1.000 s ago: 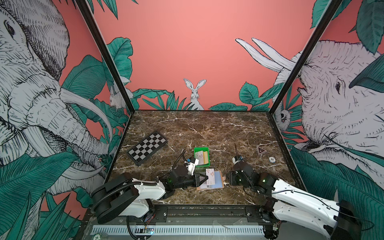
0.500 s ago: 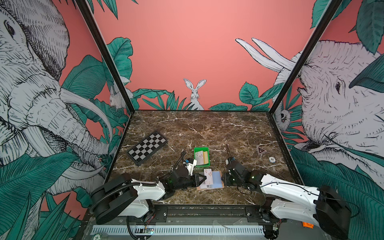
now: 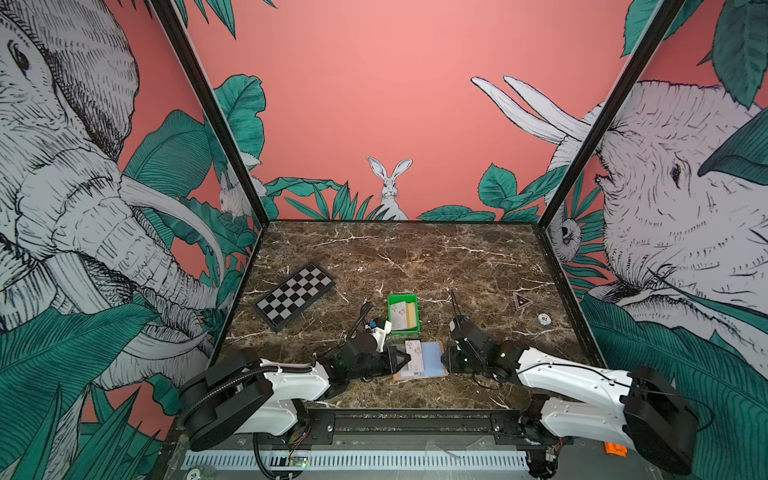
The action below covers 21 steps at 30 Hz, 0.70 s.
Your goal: Put the credit cards into the card holder
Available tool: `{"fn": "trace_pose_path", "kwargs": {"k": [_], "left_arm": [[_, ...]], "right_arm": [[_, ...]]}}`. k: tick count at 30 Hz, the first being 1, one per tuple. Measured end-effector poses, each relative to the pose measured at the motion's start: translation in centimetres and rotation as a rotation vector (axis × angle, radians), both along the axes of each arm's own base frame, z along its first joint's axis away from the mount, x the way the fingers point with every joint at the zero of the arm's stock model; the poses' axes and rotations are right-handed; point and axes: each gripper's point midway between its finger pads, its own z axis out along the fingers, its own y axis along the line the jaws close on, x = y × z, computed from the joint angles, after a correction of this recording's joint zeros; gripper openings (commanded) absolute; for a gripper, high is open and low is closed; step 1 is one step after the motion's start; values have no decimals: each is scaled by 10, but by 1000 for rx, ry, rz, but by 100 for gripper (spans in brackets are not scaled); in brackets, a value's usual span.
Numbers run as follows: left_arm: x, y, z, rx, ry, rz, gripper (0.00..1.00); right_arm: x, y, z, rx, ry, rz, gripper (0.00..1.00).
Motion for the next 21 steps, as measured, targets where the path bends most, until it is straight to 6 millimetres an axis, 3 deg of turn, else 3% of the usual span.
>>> {"fn": "trace_pose_path", "kwargs": {"k": [16, 21], "left_arm": [[7, 8, -7, 14, 41, 12, 0], [7, 5, -18, 32, 61, 8, 0]], "right_arm": [[-5, -1, -12, -5, 26, 2, 31], [-4, 0, -12, 0, 25, -3, 31]]}}
